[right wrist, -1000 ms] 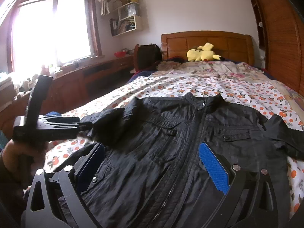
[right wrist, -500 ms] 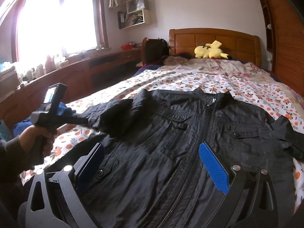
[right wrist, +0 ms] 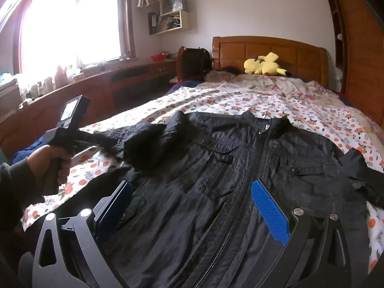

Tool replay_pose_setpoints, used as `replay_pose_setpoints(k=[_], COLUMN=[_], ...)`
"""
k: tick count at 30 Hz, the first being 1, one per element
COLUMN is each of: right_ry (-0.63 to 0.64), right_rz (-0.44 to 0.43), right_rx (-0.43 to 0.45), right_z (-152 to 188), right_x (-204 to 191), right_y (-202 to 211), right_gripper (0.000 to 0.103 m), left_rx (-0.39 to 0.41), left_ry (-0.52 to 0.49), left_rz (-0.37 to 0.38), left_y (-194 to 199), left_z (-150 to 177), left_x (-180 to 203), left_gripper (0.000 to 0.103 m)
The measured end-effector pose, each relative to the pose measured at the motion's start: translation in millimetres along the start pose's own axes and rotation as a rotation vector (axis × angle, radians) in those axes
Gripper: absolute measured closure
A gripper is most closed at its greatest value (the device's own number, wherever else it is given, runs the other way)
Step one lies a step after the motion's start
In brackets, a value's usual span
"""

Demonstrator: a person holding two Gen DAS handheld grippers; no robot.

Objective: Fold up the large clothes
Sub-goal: 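Lift the sleeve with the left gripper and fold it across the jacket body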

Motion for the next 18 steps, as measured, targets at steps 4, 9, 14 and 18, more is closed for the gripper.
replay_pose_setpoints(k=[4,9,14,18], right_ry=[0.007,0.017,0.004,-0.017], right_rz=[0.008,0.042,0.079,0.099], right_rx=[0.017,0.029,0.041,0.058], right_z=[-2.4,1.0,-0.6,-6.8], right_x=[1.7,18.1,38.5,52.6], right_y=[12.0,27.7,41.6,54.3], right_gripper=[0.006,0.006,0.006,0.006], left_rx=[0.061,0.155,0.246,0.285], left_ry=[-0.055,-0.136,-0.238,-0.299], left_rz=[-0.007,0.025,0.090,0.138], left_y=[34.2,90.5,144.3,173.3], left_z=[-15.8,-34.7,-42.8,-33.1], left_x=[24.4,75.8,142.9,191.5], left_gripper=[0.099,0.100,0.100,0.100])
Point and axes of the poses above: each gripper's, at about its wrist camera, not at the fingertips, and y roughly against the way its jaws point, x to its right, z to its underside, the point moved 9 cm from there along -y, roughly the way its jaws point, and after that the axes turned 10 degrees about -y, right-handed, at the moved point
